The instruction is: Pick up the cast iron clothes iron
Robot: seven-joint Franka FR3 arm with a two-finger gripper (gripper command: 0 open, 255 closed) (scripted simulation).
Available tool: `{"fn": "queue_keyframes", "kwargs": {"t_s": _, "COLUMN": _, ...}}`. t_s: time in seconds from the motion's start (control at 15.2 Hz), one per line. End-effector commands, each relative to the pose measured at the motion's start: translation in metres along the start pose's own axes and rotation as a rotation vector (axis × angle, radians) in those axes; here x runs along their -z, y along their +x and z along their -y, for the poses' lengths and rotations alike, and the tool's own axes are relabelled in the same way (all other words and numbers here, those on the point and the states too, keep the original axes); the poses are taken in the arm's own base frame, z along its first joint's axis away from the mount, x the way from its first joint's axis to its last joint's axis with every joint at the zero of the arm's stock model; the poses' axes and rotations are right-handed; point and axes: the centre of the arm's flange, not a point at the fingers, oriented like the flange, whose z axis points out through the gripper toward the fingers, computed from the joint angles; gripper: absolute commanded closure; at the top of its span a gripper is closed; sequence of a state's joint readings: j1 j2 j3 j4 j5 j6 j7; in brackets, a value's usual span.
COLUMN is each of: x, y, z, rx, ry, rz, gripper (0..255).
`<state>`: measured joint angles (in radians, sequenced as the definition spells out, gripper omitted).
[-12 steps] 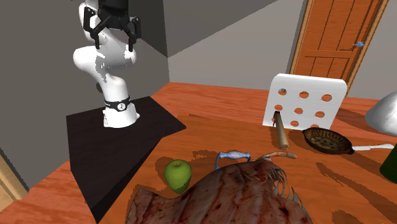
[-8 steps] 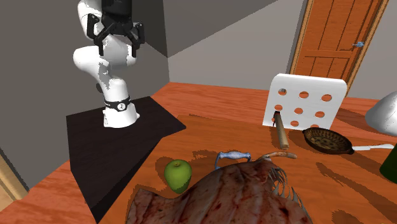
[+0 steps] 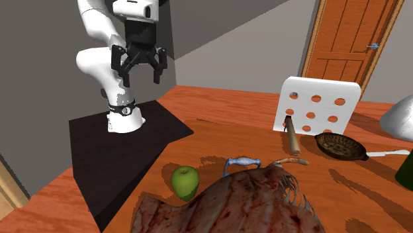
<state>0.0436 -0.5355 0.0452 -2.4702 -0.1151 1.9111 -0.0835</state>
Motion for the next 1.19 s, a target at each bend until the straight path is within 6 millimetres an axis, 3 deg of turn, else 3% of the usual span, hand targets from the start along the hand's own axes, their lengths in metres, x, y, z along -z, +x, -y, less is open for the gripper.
{"fn": "queue_keyframes", "kwargs": {"t_s": 0.0, "x": -0.016, "y": 0.021, "z": 0.003, "rx": 0.046, "ry": 0.006, "rz": -0.019, "gripper": 0}}
{"fn": "queue_keyframes", "kwargs": {"t_s": 0.53, "x": -0.07, "y": 0.097, "z": 0.03, "rx": 0.224, "ry": 0.029, "rz": -0.083, "gripper": 0}}
{"fn": "queue_keyframes", "kwargs": {"t_s": 1.12, "x": -0.123, "y": 0.179, "z": 0.078, "rx": 0.424, "ry": 0.056, "rz": -0.156, "gripper": 0}}
